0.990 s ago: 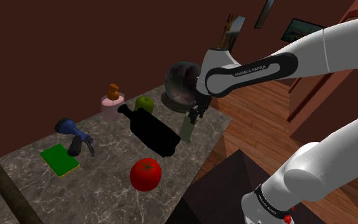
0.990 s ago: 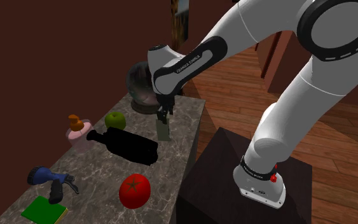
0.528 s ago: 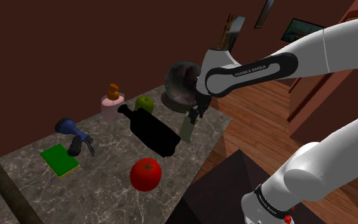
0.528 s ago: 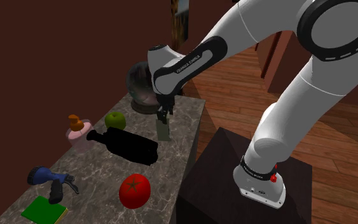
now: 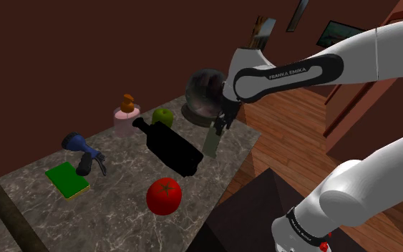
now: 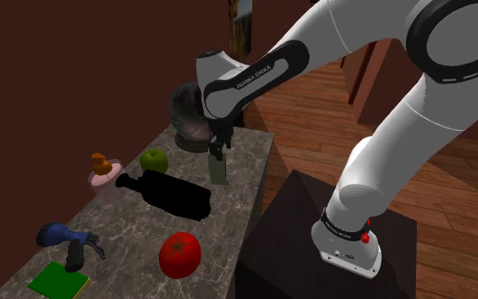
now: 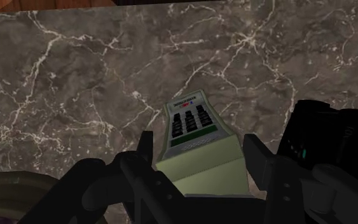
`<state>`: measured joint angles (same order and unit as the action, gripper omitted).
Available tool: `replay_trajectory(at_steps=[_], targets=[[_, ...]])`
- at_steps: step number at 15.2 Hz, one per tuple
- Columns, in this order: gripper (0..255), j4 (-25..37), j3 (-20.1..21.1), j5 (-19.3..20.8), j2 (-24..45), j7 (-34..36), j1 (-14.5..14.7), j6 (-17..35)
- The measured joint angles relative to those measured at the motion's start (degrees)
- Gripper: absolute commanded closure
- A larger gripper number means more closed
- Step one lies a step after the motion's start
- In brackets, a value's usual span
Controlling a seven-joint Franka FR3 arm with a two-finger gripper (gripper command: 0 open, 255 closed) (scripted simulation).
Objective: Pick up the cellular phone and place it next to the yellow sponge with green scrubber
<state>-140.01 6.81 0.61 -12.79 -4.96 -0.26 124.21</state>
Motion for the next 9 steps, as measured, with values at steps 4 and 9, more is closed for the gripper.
replay_trajectory(at_steps=[4, 9], targets=[[255, 1.9, -0.1, -0.2, -1.7, -0.2, 0.1, -3.6], [255, 4.4, -0.2, -0.4, -3.2, -0.5, 0.1, -7.6]])
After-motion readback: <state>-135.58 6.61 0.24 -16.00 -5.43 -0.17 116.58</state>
